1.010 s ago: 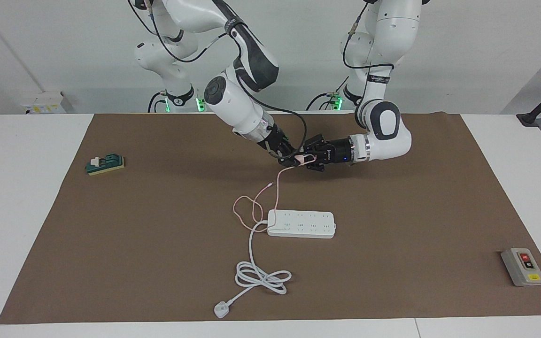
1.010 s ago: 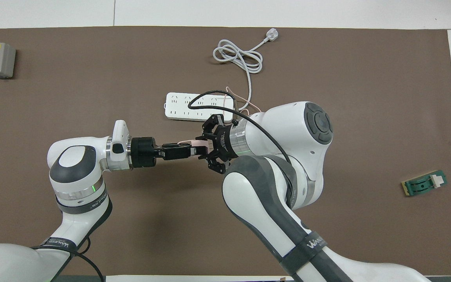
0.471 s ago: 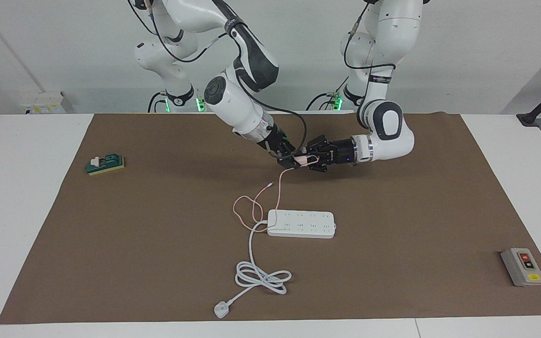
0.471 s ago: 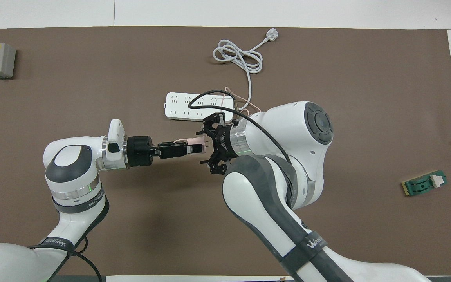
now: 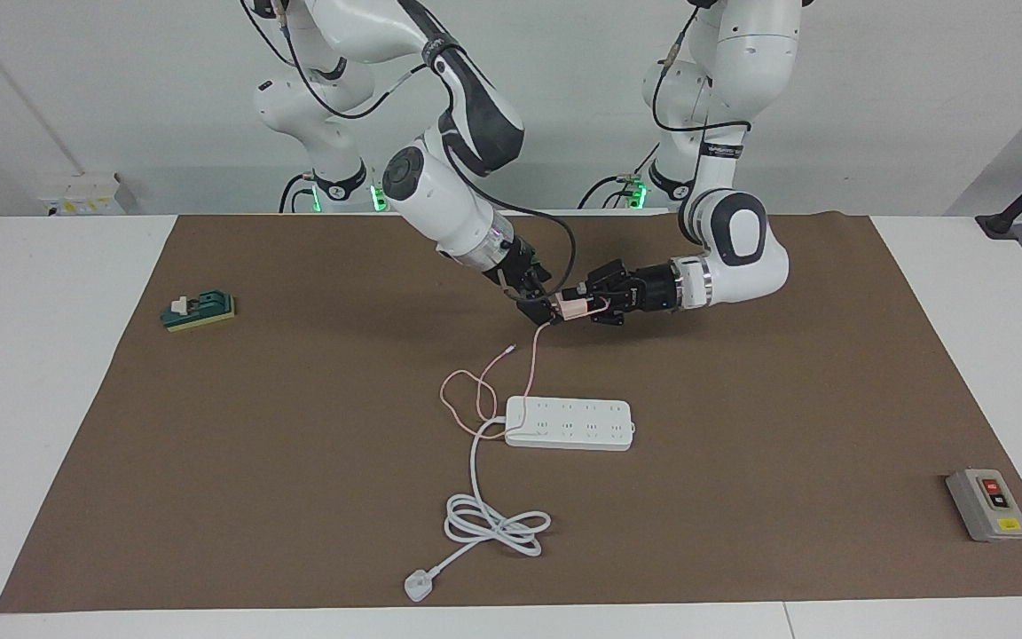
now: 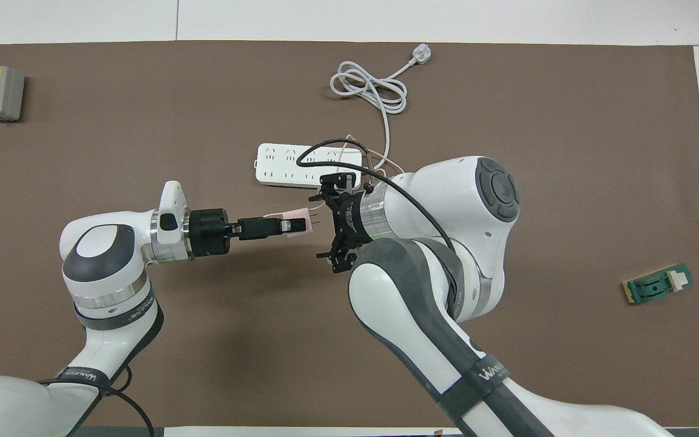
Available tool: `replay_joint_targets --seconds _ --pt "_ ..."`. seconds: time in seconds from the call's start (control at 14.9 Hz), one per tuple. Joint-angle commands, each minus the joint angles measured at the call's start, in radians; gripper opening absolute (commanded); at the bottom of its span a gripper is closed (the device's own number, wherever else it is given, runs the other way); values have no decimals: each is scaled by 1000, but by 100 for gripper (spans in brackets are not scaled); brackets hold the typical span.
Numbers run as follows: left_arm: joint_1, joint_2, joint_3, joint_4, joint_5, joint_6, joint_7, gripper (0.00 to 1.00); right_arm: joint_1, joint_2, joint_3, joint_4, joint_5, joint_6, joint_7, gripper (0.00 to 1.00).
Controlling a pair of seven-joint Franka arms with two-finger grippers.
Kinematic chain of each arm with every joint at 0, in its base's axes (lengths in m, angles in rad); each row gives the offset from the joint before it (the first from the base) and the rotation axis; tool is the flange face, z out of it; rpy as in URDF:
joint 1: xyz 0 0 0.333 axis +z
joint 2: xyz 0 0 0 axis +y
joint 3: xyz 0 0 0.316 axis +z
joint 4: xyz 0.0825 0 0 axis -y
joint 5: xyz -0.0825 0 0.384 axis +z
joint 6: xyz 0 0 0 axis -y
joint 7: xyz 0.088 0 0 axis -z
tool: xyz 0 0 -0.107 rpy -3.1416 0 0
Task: Plug charger into power strip
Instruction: 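Withdraw the right gripper while the left gripper pulls the charger back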
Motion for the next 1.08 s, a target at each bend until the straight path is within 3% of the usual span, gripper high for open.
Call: replay_joint_targets --seconds 0.0,0.4,0.61,0.81,1.01 --pt "-5 -38 24 -24 1 -15 -108 0 -34 -12 7 -12 -75 -26 -70 100" --pt "-4 -40 40 -21 -1 -26 -210 0 -125 -52 4 -8 -241 -166 -291 100" --pt "-4 -48 69 -21 36 -10 -220 0 -198 -93 4 -7 -397 -290 -412 100" --pt "-4 -86 111 -18 169 13 -327 0 -249 -150 3 2 -519 -385 -556 100" --pt "-2 -124 158 15 338 43 -523 0 -333 -223 3 4 -556 -423 -665 100"
